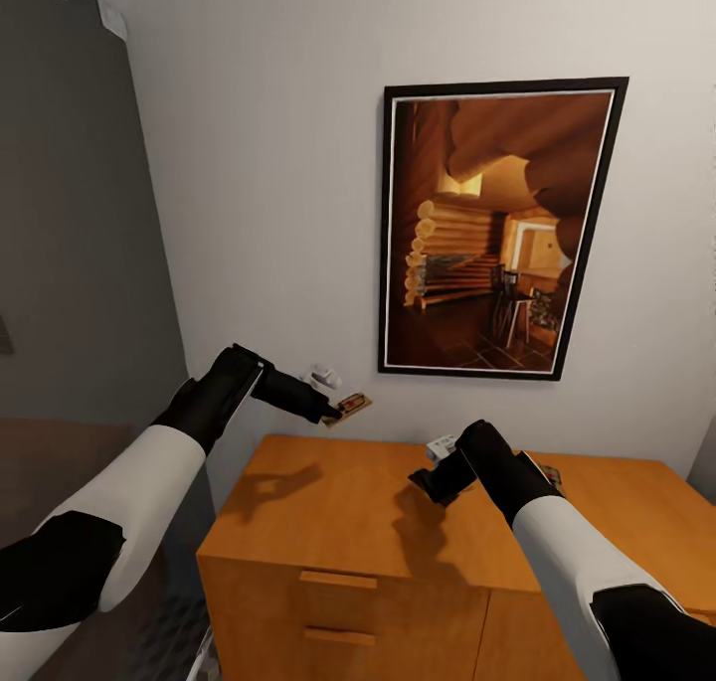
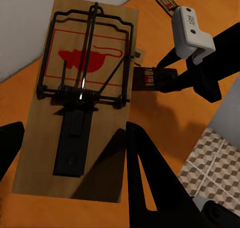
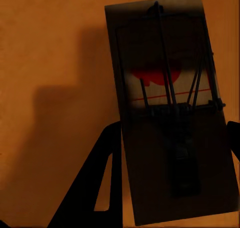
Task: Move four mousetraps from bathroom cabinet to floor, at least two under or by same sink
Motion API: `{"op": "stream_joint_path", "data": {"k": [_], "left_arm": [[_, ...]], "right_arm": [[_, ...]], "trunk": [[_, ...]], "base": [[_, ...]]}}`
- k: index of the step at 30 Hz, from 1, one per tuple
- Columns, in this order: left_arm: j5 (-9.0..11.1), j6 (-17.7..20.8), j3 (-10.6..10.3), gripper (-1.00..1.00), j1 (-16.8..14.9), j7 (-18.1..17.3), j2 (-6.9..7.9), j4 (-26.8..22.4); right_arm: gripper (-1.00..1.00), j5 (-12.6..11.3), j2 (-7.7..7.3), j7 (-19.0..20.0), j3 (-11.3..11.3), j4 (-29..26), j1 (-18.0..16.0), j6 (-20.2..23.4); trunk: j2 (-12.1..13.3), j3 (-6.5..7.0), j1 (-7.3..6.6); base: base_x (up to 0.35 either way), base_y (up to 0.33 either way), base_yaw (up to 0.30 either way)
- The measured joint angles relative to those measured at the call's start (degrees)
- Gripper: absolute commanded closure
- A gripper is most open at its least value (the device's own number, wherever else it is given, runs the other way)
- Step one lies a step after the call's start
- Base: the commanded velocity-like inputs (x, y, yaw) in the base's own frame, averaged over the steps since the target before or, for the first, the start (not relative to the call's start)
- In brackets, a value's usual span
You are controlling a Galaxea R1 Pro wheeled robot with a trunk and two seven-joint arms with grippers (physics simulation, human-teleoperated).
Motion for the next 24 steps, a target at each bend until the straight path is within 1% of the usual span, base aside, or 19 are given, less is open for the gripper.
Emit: {"op": "stream_joint_path", "data": {"k": [9,12,24], "left_arm": [[0.0,0.0,0.0,1.00,0.0,0.1,0.06,0.0],[0.0,0.0,0.0,1.00,0.0,0.2,0.07,0.5],[-0.1,-0.2,0.0,1.00,0.0,0.4,0.15,3.4]], "right_arm": [[1.00,0.0,0.00,0.0,-0.1,0.0,0.0,0.0],[1.00,0.0,0.00,0.0,-0.1,0.0,0.0,0.0],[1.00,0.0,0.00,0.0,-0.1,0.0,0.0,0.0]], "trunk": [[3.6,1.75,-1.98],[4.8,2.30,-2.63],[9.7,4.47,-5.25]], "base": [[0.000,0.000,0.000],[-0.089,-0.037,0.000],[-0.267,-0.104,0.000]]}}
